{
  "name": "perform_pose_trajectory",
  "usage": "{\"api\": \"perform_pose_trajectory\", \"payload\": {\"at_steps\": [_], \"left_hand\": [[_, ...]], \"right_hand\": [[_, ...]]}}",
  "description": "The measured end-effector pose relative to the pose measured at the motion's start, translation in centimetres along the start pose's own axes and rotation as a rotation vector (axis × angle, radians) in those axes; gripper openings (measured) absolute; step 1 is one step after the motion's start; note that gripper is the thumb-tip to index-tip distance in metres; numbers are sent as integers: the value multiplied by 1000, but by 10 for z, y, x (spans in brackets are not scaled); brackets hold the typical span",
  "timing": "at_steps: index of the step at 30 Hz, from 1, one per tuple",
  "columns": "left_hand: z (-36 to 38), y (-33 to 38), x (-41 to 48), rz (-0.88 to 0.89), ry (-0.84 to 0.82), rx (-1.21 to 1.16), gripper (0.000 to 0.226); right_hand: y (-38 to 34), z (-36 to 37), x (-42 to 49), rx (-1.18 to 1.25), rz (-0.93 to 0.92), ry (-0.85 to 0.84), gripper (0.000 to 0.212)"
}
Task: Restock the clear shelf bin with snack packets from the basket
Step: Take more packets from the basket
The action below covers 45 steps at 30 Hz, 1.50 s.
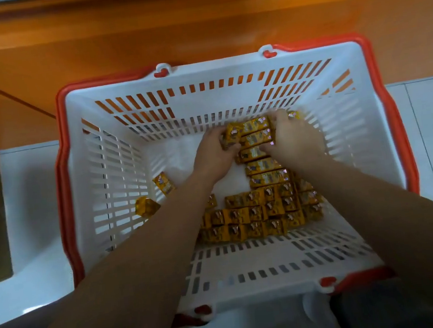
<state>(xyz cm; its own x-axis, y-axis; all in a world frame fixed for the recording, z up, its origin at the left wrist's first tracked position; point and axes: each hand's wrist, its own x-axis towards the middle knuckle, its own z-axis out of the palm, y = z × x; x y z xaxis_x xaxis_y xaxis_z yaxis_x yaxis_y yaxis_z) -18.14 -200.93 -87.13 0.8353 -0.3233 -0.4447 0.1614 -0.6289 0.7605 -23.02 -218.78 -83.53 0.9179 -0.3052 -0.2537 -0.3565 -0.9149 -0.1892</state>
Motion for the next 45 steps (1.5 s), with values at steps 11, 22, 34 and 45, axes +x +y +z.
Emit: {"api": "perform_pose_trajectory", "payload": {"at_steps": [11,22,34,45], "left_hand": [[6,-7,10,20,-71,165,68],[-4,-17,6,-68,-36,-71,65],[-9,-18,5,-103,38,-93,31],[-42,-10,-30,-375,74,-317,17]], "right_hand": [[-5,18,0,271,160,-126,53],[-7,21,-2,486,86,-178,57],[-8,24,-3,575,45,-163,41],[-18,-10,-4,720,-111,-64,32]]}}
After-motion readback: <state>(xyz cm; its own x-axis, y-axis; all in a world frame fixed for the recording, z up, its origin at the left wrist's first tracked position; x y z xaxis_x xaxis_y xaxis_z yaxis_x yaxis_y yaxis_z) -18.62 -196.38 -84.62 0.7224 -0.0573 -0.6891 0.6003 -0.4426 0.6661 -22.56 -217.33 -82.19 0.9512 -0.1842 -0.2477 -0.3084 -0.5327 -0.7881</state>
